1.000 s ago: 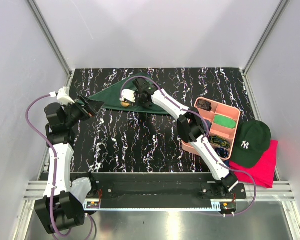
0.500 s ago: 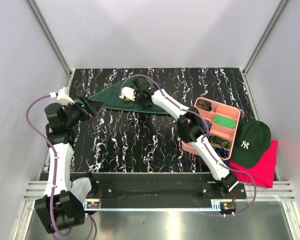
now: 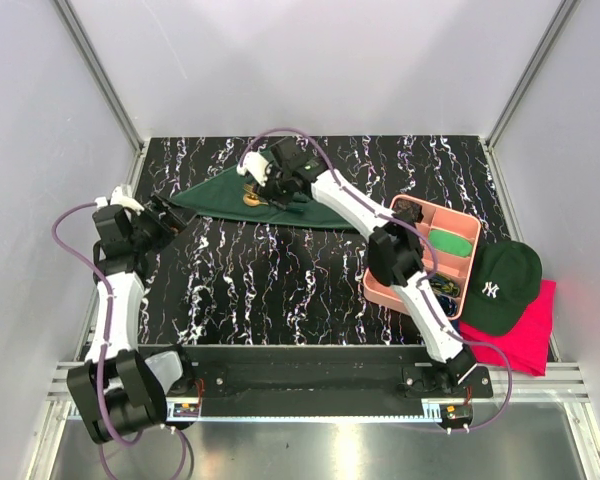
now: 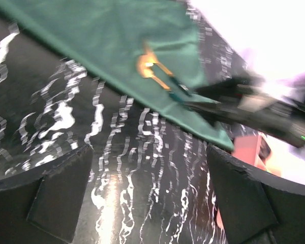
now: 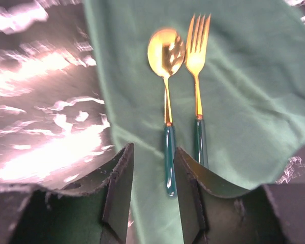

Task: Fold the napkin, place the utensils inside, and roll it up
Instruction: Place the utensil onto the napkin, then flatten the napkin out

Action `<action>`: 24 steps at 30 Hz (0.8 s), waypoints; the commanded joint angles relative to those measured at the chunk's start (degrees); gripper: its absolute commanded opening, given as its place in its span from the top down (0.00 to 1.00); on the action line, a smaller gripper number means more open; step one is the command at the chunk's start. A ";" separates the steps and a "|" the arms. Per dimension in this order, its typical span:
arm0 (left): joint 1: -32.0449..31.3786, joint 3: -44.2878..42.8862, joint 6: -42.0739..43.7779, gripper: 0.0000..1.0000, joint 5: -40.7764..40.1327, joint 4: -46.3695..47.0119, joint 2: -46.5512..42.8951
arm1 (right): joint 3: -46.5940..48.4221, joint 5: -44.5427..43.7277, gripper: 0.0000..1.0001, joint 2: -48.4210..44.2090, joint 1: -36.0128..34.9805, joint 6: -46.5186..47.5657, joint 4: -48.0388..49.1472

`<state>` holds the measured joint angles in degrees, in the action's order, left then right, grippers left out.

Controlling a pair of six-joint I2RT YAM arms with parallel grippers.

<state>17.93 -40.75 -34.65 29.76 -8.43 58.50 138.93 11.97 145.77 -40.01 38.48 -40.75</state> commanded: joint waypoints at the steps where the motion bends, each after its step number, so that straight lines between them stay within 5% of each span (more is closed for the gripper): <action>1: 1.14 0.15 -2.78 0.10 -7.41 0.87 2.93 | -8.46 4.82 0.55 -16.10 -0.25 -14.29 9.70; 10: 2.19 0.50 -13.14 0.29 -23.24 11.84 10.74 | -46.69 4.12 0.50 -42.29 0.28 -35.65 29.23; 24: 3.60 -11.62 -16.59 0.43 -26.86 27.85 38.78 | -69.49 0.52 0.45 -68.24 0.46 -45.86 31.43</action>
<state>21.17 -46.98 -50.78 4.82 10.31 92.90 71.31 14.48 83.02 -39.86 -3.92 -13.52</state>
